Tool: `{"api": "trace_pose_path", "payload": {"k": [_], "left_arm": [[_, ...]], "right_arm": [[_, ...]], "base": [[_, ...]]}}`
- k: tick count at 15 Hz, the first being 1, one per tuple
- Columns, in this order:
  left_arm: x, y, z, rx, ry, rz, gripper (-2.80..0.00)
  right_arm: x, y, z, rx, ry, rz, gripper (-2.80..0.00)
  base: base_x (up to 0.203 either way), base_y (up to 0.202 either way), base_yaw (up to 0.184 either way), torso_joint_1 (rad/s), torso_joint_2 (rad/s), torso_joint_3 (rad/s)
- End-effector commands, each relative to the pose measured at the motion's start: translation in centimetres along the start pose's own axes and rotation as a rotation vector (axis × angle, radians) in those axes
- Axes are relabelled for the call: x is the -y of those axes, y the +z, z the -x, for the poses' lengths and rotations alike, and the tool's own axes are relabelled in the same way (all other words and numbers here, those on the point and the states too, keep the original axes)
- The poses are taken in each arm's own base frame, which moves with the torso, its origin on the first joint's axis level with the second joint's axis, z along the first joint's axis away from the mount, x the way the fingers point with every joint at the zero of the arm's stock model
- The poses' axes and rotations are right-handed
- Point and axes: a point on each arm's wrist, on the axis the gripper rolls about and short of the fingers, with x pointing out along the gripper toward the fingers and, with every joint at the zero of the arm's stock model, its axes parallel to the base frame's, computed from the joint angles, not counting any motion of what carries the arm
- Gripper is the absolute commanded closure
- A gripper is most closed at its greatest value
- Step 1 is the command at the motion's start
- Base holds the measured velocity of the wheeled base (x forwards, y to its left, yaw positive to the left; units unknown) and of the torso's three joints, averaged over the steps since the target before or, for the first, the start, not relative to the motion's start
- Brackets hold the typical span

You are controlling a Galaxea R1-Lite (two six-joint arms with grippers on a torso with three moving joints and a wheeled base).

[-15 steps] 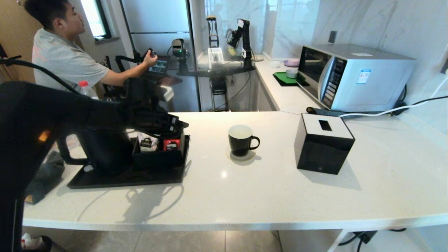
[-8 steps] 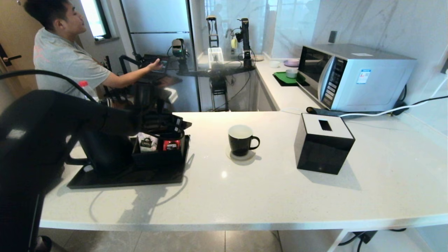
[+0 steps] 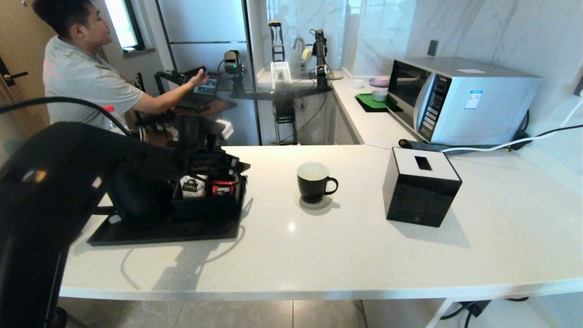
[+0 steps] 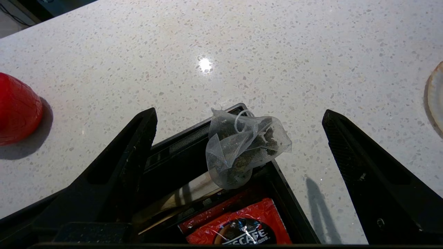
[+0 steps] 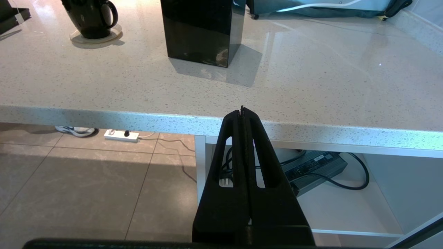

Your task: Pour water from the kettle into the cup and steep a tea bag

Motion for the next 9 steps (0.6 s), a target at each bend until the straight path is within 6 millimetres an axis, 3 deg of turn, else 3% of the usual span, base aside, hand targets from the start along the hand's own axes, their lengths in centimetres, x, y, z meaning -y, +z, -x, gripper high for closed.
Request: {"api": "trace_pose_path", "payload": {"k": [1,6,7,9], "left_arm": [[-0.08,-0.09,-0.08,-0.001,0.000,0.000,-2.80],[-0.17,-0.14,-0.25,0.009,0.003,-0.024,-2.80],[-0.17,-0.12,-0.25,0.011,0.003,-0.024,0.00],[-0.24,-0.13,-0.25,0.011,0.004,-0.022,0.00]], "right_arm": [[0.00,0.00,-0.01,-0.001,0.001,0.001,0.00],[0.00,0.00,-0.01,-0.001,0.000,0.001,0.00],[0.00,0.00,-0.01,-0.001,0.002,0.001,0.00],[0.00,0.00,-0.01,-0.001,0.001,0.001,0.00]], "base": [[0.000,0.000,0.000,0.000,0.00,0.000],[0.000,0.000,0.000,0.000,0.00,0.000],[0.000,0.000,0.000,0.000,0.00,0.000],[0.000,0.000,0.000,0.000,0.00,0.000]]}}
